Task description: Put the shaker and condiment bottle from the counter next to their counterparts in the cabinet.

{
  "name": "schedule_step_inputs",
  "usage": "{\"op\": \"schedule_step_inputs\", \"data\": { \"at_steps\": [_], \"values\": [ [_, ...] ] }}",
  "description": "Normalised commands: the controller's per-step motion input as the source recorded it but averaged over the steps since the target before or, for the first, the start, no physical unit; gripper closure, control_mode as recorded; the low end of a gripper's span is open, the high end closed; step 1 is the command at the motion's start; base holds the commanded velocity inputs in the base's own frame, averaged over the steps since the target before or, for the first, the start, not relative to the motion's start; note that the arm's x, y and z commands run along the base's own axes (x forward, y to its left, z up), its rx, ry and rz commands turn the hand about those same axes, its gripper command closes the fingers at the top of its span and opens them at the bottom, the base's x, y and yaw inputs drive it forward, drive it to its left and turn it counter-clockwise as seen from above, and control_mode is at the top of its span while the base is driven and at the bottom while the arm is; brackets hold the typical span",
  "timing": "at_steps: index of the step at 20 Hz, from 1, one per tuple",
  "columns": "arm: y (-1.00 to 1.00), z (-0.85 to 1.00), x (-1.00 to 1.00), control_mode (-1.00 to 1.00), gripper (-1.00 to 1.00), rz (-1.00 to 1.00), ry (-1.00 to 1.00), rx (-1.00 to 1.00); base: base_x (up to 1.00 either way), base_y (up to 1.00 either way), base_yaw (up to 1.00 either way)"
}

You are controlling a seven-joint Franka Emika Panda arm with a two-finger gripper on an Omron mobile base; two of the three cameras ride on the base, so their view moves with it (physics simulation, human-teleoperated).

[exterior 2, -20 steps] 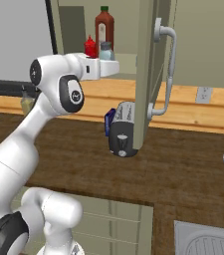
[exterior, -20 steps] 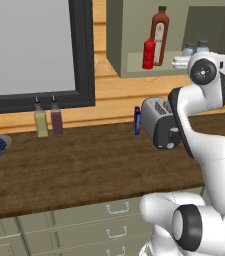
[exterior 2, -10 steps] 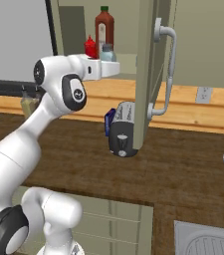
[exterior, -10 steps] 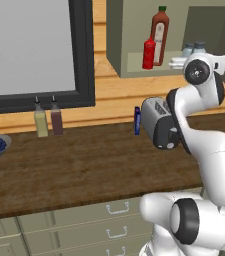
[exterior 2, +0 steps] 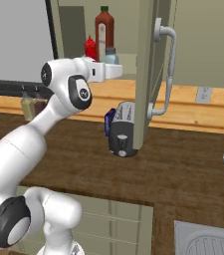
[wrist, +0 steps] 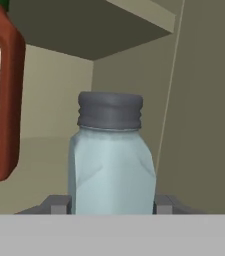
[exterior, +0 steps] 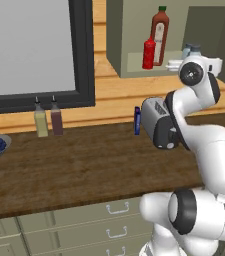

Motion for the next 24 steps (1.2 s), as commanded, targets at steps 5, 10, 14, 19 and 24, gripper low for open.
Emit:
{"op": "schedule_step_inputs", "data": {
  "at_steps": [5,10,14,19,24],
  "values": [
    [-0.18,-0.05,0.20,-1.00,1.00,0.00,0.00,0.00,0.00,0.00,0.00],
    [-0.18,-0.04,0.18,-1.00,1.00,0.00,0.00,0.00,0.00,0.00,0.00],
    [-0.05,-0.20,0.18,-1.00,1.00,0.00,0.00,0.00,0.00,0.00,0.00],
    [-0.09,-0.16,0.28,-1.00,1.00,0.00,0.00,0.00,0.00,0.00,0.00],
    [-0.08,-0.10,0.39,-1.00,1.00,0.00,0.00,0.00,0.00,0.00,0.00]
  ]
}}
